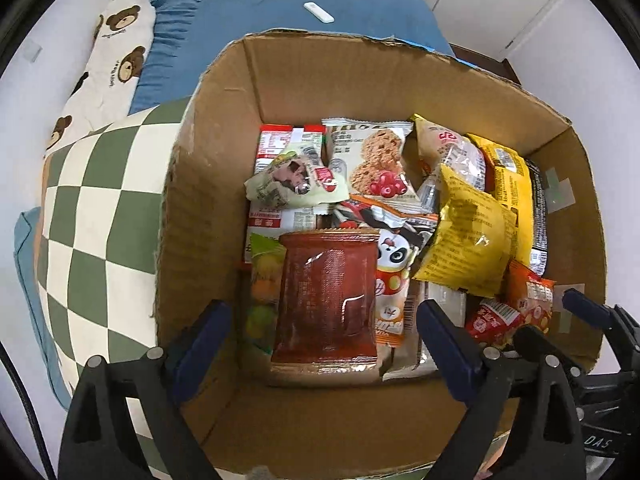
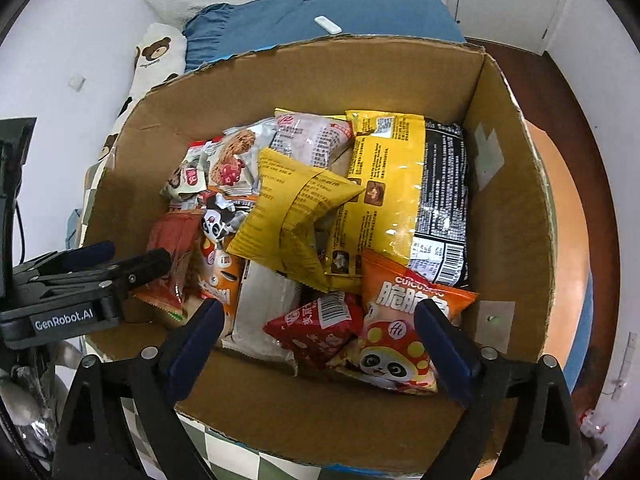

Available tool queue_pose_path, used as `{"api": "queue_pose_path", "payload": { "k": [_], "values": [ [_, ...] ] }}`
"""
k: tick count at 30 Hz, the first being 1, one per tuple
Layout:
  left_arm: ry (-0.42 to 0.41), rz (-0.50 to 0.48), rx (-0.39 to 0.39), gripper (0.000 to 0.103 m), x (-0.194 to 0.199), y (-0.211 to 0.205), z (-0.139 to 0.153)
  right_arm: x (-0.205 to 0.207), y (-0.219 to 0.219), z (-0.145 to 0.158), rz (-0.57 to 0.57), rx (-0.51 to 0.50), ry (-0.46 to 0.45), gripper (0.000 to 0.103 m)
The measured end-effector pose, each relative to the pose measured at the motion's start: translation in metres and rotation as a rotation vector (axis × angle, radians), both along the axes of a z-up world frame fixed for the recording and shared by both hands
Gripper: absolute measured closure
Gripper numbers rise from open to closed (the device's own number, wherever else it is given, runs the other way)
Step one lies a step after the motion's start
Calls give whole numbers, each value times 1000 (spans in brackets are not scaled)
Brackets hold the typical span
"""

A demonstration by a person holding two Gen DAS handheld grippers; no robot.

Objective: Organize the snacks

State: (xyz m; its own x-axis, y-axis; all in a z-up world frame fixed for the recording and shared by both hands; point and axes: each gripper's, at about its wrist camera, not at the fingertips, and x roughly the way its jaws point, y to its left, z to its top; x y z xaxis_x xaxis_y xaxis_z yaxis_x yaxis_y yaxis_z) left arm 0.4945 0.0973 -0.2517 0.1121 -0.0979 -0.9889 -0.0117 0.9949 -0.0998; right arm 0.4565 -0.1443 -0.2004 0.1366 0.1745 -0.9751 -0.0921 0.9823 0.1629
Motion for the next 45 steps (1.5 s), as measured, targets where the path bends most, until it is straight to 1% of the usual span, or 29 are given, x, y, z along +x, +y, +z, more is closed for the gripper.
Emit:
{"api": "queue_pose_path", "payload": {
  "k": [8,12,14,20,23,31,33,37,45],
  "values": [
    [-28,8,14,7,-14,1,4,-6,-1,8,-19,-40,-28,4],
    [-66,10,16,7,-24,2,18,-14,-5,18,-31,-44,-52,4],
    [-98,7,19,7,-33,1,30,-20,-6,26,-33,-52,-76,4],
    [-186,10,21,7,-58,3,59,-42,-9,58,-42,-64,-161,2],
    [-245,10,28,7,-75,4,80,-54,-10,74,-44,-70,-204,2],
    [-329,26,4,7,-110,6,114,-94,-16,114,-66,-64,-296,2],
    [-349,31,-3,7,-121,6,123,-106,-17,126,-69,-67,-327,2],
    [-417,26,22,7,-151,2,143,-139,-18,155,-70,-71,-403,1],
    [-531,2,35,7,-214,-2,183,-204,-11,206,-53,-74,-533,1]
  ]
}}
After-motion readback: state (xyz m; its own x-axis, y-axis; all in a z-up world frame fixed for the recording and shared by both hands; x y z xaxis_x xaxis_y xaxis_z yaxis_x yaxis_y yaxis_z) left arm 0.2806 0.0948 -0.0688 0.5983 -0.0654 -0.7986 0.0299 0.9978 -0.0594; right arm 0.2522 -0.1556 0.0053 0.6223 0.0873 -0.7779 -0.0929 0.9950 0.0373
